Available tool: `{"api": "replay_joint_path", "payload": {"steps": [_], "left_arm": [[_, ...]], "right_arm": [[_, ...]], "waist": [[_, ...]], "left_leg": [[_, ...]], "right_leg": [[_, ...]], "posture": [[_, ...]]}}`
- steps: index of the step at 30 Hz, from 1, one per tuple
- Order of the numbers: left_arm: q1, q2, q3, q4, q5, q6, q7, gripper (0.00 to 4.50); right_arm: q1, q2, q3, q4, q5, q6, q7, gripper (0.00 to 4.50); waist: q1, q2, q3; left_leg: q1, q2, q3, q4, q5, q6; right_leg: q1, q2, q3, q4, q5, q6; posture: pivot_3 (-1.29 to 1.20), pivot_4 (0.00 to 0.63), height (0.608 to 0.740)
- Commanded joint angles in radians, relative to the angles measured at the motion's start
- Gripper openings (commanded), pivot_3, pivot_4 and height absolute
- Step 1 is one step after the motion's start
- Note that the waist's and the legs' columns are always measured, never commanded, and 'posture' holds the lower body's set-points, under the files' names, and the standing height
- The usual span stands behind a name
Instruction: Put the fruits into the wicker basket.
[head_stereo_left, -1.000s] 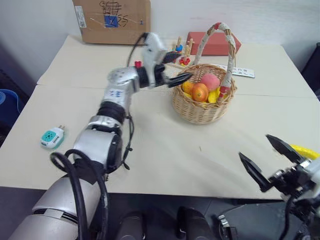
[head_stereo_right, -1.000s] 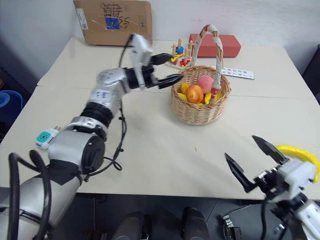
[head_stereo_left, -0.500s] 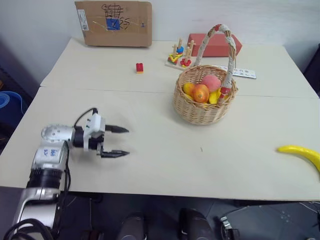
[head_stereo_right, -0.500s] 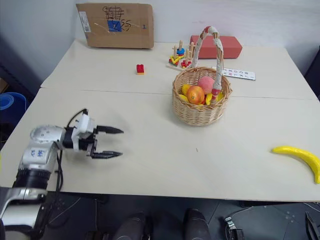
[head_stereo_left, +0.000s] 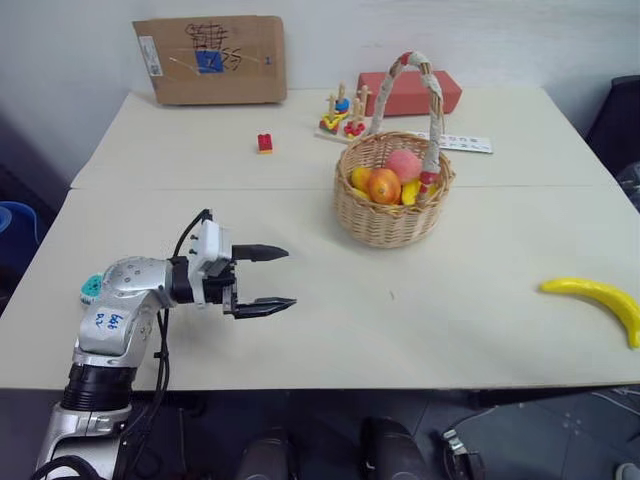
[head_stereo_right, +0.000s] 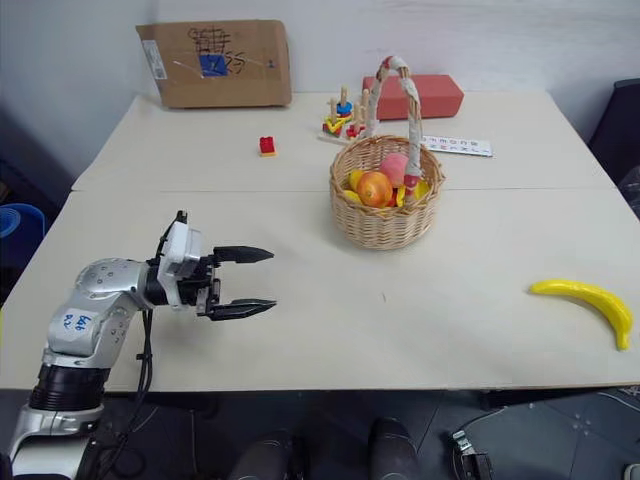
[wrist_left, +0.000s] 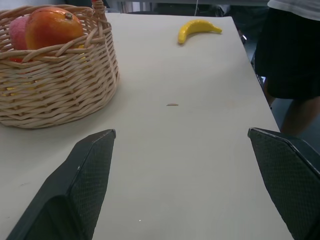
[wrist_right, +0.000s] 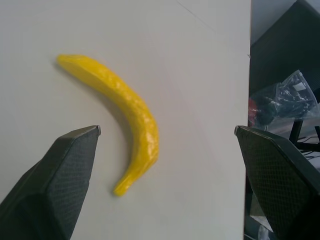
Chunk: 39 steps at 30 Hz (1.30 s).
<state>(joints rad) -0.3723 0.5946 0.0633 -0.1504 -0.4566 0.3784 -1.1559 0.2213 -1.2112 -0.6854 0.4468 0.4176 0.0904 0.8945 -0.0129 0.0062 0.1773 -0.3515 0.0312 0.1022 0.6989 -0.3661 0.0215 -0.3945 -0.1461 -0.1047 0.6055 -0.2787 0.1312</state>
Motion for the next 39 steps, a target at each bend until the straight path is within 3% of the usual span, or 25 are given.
{"api": "replay_joint_path", "payload": {"steps": [1, 6, 13, 16, 24, 25, 27, 30, 33, 36, 39], "left_arm": [[0.029, -0.003, 0.003, -0.093, -0.044, 0.034, 0.043, 4.46], [0.038, 0.012, 0.011, -0.152, -0.076, 0.084, 0.078, 4.46], [0.069, 0.049, 0.046, -0.185, -0.104, 0.113, 0.107, 4.46], [0.068, 0.058, 0.049, -0.194, -0.113, 0.121, 0.116, 4.50], [0.061, 0.060, 0.058, -0.186, -0.115, 0.113, 0.147, 4.50], [0.062, 0.056, 0.061, -0.186, -0.117, 0.112, 0.153, 4.50], [0.064, 0.047, 0.066, -0.185, -0.122, 0.110, 0.165, 4.50], [0.070, 0.026, 0.085, -0.185, -0.136, 0.108, 0.200, 4.50], [0.073, -0.004, 0.121, -0.183, -0.162, 0.115, 0.251, 4.50], [0.070, -0.028, 0.139, -0.173, -0.174, 0.116, 0.289, 4.50], [0.064, -0.033, 0.133, -0.166, -0.165, 0.109, 0.298, 4.50]], "right_arm": [[-0.377, -0.062, 0.325, 0.291, -0.200, 0.128, 0.030, 4.50], [-0.811, -0.022, 0.582, 0.602, -0.389, 0.180, 0.133, 4.50], [-1.014, 0.024, 0.710, 0.783, -0.510, 0.167, 0.200, 4.50], [-1.041, 0.042, 0.728, 0.805, -0.523, 0.185, 0.269, 3.90], [-1.063, 0.069, 0.696, 0.784, -0.493, 0.166, 0.349, 1.10], [-1.058, 0.065, 0.689, 0.775, -0.488, 0.160, 0.357, 0.85], [-1.050, 0.055, 0.676, 0.747, -0.471, 0.156, 0.388, 0.80], [-1.018, 0.039, 0.643, 0.584, -0.392, 0.254, 0.525, 0.80], [-0.839, 0.040, 0.553, 0.087, -0.187, 0.587, 0.611, 0.80], [-0.727, 0.139, 0.400, -0.414, 0.058, 0.976, 0.478, 0.80], [-0.776, 0.293, 0.317, -0.685, 0.176, 1.195, 0.280, 0.80]], "waist": [[-0.003, -0.001, 0.001], [0.005, 0.005, 0.003], [0.007, 0.005, 0.003], [0.006, 0.005, 0.003], [-0.010, 0.005, 0.003], [-0.012, 0.005, 0.003], [-0.015, 0.005, 0.003], [-0.015, 0.006, 0.003], [-0.012, 0.006, 0.003], [-0.012, 0.006, 0.004], [-0.009, 0.006, 0.004]], "left_leg": [[-0.001, 0.000, 0.000, 0.000, 0.000, 0.000], [-0.005, -0.002, -0.001, 0.000, 0.001, 0.001], [-0.007, -0.002, 0.003, 0.001, 0.001, 0.001], [-0.007, -0.002, 0.003, 0.001, 0.001, 0.000], [-0.007, -0.002, 0.003, 0.001, 0.002, -0.001], [-0.007, -0.002, 0.003, 0.001, 0.002, -0.001], [-0.007, -0.001, 0.003, 0.001, 0.002, -0.001], [-0.006, -0.001, 0.002, 0.001, 0.002, -0.002], [-0.006, 0.000, -0.001, 0.000, 0.001, -0.002], [-0.007, 0.001, -0.004, 0.001, 0.001, -0.004], [-0.006, 0.001, -0.006, 0.001, 0.001, -0.005]], "right_leg": [[0.000, 0.000, 0.000, -0.001, 0.000, 0.000], [-0.003, -0.002, 0.000, -0.001, 0.000, 0.001], [-0.003, -0.001, -0.002, 0.000, 0.001, 0.002], [-0.003, -0.001, -0.002, 0.000, 0.002, 0.003], [-0.003, 0.000, -0.002, 0.000, 0.002, 0.003], [-0.003, 0.000, -0.002, 0.000, 0.002, 0.003], [-0.003, 0.000, -0.002, 0.000, 0.002, 0.003], [-0.003, 0.000, -0.002, 0.000, 0.002, 0.003], [-0.003, 0.001, -0.002, 0.001, 0.002, 0.003], [-0.003, 0.001, -0.003, 0.002, 0.002, 0.003], [-0.003, 0.001, -0.003, 0.003, 0.002, 0.003]], "posture": [[0.00, 0.150, 0.740], [0.00, 0.150, 0.740], [0.00, 0.150, 0.740], [0.00, 0.150, 0.740], [0.00, 0.150, 0.740], [0.00, 0.150, 0.740], [0.00, 0.150, 0.740], [0.00, 0.150, 0.740], [0.00, 0.150, 0.740], [0.00, 0.150, 0.740], [0.00, 0.150, 0.740]]}}
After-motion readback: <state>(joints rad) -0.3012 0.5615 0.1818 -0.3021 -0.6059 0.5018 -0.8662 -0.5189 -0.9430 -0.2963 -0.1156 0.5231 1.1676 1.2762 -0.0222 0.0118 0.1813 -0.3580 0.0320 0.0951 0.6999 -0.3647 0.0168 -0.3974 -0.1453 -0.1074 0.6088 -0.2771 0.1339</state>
